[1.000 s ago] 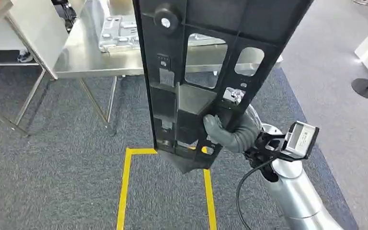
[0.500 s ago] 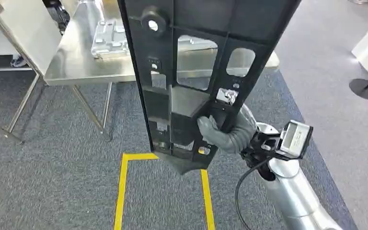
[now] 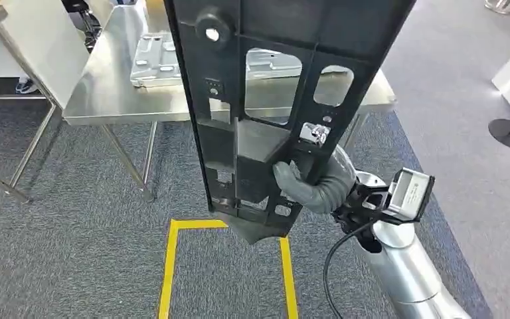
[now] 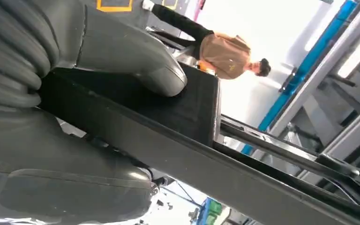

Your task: Take the parts from the cabinet and place them on the table.

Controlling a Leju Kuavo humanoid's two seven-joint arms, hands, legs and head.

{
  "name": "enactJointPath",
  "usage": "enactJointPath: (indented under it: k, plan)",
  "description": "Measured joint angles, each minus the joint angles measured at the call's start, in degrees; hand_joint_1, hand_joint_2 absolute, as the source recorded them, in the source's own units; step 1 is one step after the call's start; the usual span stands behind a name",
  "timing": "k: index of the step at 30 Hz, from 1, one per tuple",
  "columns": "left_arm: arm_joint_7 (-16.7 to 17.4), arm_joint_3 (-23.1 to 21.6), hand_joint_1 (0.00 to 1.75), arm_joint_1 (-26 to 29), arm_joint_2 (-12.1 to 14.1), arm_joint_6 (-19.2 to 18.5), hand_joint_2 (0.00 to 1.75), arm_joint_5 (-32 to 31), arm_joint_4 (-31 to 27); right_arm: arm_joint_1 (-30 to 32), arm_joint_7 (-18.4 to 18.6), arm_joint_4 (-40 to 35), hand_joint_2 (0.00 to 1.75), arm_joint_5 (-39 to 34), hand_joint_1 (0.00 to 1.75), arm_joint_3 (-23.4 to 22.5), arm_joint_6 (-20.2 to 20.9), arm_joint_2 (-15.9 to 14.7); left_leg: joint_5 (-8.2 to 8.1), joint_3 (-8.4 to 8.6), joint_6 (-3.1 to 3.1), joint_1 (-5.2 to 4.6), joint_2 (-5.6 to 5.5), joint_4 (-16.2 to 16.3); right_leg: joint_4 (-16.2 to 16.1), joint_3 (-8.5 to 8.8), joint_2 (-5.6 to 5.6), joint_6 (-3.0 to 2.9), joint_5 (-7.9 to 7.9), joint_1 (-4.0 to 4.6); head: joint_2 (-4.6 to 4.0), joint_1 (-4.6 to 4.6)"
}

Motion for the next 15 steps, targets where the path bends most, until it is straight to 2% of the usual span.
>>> enactJointPath:
  k: [1,2,3,4,5,6,7,8,9,10,12,13,14,15]
  plan:
    - [0.0,0.0,0.00,0.0,0.0,0.0,0.00,-0.1,0.0,0.1,0.0,0.0,1.75,0.2,1.75,0.0,0.0,0.0,-0.15,0.25,-0.29,0.07,0.07,-0.3,0.0,0.04,0.16,-0.35,-0.24,0.10,0.00,0.04]
    - [0.0,0.0,0.00,-0.1,0.0,0.0,0.00,-0.2,0.0,0.1,-0.1,0.0,1.75,0.3,1.75,0.0,0.0,0.0,-0.46,0.74,-0.65,-0.28,0.16,-0.4,-0.4,0.37,0.31,-0.62,-0.30,-0.32,0.00,-0.04]
    - [-0.1,0.0,0.00,-0.1,0.1,0.0,0.00,-0.3,0.0,0.2,-0.1,-0.1,1.75,0.4,1.75,0.0,0.0,0.0,-0.87,0.90,-0.86,0.00,0.12,0.2,-0.8,1.09,0.26,-0.78,-0.25,-0.62,0.02,0.07]
    - [-0.2,0.0,0.00,-0.2,0.1,0.0,0.00,-0.3,0.0,0.1,-0.2,-0.1,1.75,0.4,1.75,0.0,-0.1,0.0,-2.34,-0.28,-1.08,-0.05,0.15,3.1,-1.0,1.65,0.09,-1.24,-0.56,-0.72,0.00,-0.44]
    - [-0.2,0.0,0.00,-0.2,0.1,0.0,0.00,-0.3,0.0,0.2,-0.2,-0.1,1.75,0.5,1.75,0.0,-0.1,0.1,-4.16,-2.49,-1.30,0.07,0.17,7.1,-1.0,1.90,0.06,-1.29,-0.78,-0.72,0.00,-0.44]
    - [-0.2,0.0,0.00,-0.2,0.1,0.0,0.00,-0.3,0.0,0.4,-0.4,-0.1,1.75,0.6,1.75,0.0,-0.1,0.1,-6.34,-5.77,-1.50,0.21,0.17,12.8,-1.0,2.17,0.06,-1.38,-1.14,-0.66,0.02,-0.48]
    - [-0.2,0.0,0.00,-0.2,0.1,0.0,0.00,-0.3,0.0,0.6,-0.5,-0.1,1.75,0.7,1.75,0.0,-0.1,0.1,-7.56,-8.78,-1.62,0.25,0.17,17.4,-1.0,2.43,0.07,-1.41,-1.48,-0.60,0.00,-0.41]
    - [-0.2,0.0,0.00,-0.1,0.1,0.0,0.00,-0.3,0.0,0.9,-0.7,0.0,1.75,0.8,1.75,0.0,-0.1,0.1,-7.27,-10.70,-1.69,0.27,0.17,19.6,-1.0,2.78,0.13,-1.41,-1.82,-0.58,0.02,-0.48]
    - [-0.2,0.0,0.00,0.1,0.1,0.0,0.00,-0.3,0.0,1.1,-0.8,0.0,1.75,0.8,1.75,0.0,-0.1,0.1,-5.36,-11.18,-1.62,0.27,0.17,18.8,-1.0,3.29,0.22,-1.37,-2.20,-0.57,0.00,-0.44]
    - [-0.2,0.0,0.00,0.1,0.1,0.0,0.00,-0.3,0.0,1.2,-0.9,0.0,1.75,0.8,1.75,0.0,-0.1,0.1,-2.34,-10.30,-1.43,0.26,0.17,15.4,-1.0,3.93,0.31,-1.30,-2.65,-0.55,0.00,-0.46]
    - [-0.2,0.0,0.00,0.2,0.1,0.0,0.00,-0.3,0.0,1.2,-1.2,0.0,1.75,0.8,1.75,0.0,-0.1,0.1,5.31,-6.21,-0.63,0.22,0.17,3.9,-1.0,5.62,0.33,-1.00,-3.84,-0.49,0.00,-0.44]
    - [-0.2,0.0,0.00,0.2,0.3,0.0,0.00,-0.3,0.0,1.2,-1.3,0.0,1.75,0.8,1.75,0.0,-0.1,0.1,4.91,-5.16,-0.28,-0.13,0.07,2.1,-1.1,5.87,0.32,-0.66,-4.24,-0.29,0.00,-0.31]
    - [-0.2,0.0,0.00,0.1,0.3,0.0,0.00,-0.3,0.0,1.2,-1.5,0.0,1.75,0.8,1.75,0.0,-0.1,0.1,4.64,-4.88,-0.08,-0.30,0.07,0.8,-1.0,5.70,0.52,-0.28,-4.47,-0.25,0.00,-0.46]
    - [-0.2,0.0,0.00,0.1,0.3,0.0,0.00,-0.3,0.0,1.3,-1.6,0.0,1.75,0.8,1.75,-0.1,-0.1,0.1,4.51,-4.99,0.12,-0.43,0.10,1.0,-1.3,5.74,0.51,-0.02,-4.47,-0.35,0.00,-0.33]
